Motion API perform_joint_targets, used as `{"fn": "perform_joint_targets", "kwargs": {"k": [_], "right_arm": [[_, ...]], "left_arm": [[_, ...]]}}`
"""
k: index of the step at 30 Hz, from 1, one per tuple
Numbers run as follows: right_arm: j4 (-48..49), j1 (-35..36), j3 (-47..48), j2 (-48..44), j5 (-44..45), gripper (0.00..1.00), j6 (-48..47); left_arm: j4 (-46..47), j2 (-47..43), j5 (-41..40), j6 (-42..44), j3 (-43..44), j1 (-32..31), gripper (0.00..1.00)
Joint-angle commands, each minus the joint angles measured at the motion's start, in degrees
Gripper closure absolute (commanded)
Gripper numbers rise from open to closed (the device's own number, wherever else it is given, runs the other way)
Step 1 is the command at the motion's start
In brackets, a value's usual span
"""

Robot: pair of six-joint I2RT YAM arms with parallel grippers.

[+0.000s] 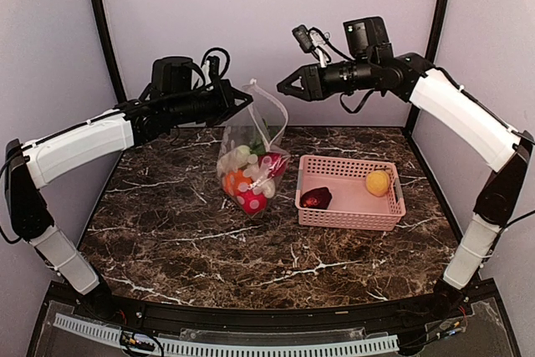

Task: Place the food in the zip-top bag and seal the zipper
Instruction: Adjust the zipper food storage bag at the center of the board, then pick up the fake fruit from the bin.

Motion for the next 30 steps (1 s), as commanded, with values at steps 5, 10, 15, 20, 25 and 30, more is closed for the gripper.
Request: {"fn": "perform_joint_targets", "kwargs": {"k": [5, 10, 15, 20, 25, 30], "right_arm": [[-1.4, -1.9, -3.1, -1.3, 3.4, 0.47, -6.0], [-5.3, -11.3, -7.2, -4.0, -4.6, 0.29, -11.2], [-12.4, -14.5, -15.3, -5.9, -4.3, 0.24, -26.5], [-16.1, -16.3, -24.3, -7.6, -8.3, 0.28, -35.2], [-19.3, -16.4, -26.6, -5.8, -7.8, 0.32, -44.9], [-20.9, -16.4, -25.9, -2.0, -7.8, 0.3, -53.9]], "left_arm": [[-7.0, -0.2, -1.1, 4.8, 3.2, 1.7, 0.99], [-23.3, 0.0, -1.8, 13.0, 12.1, 3.2, 0.99], [-45.6, 5.5, -1.1, 23.7, 27.0, 3.8, 0.99], [-53.3, 11.7, 6.2, 26.3, 32.4, 3.9, 0.99], [-51.3, 15.7, 13.5, 26.2, 31.8, 1.3, 0.99], [-49.0, 19.1, 15.9, 25.2, 32.7, -2.1, 0.99]]}}
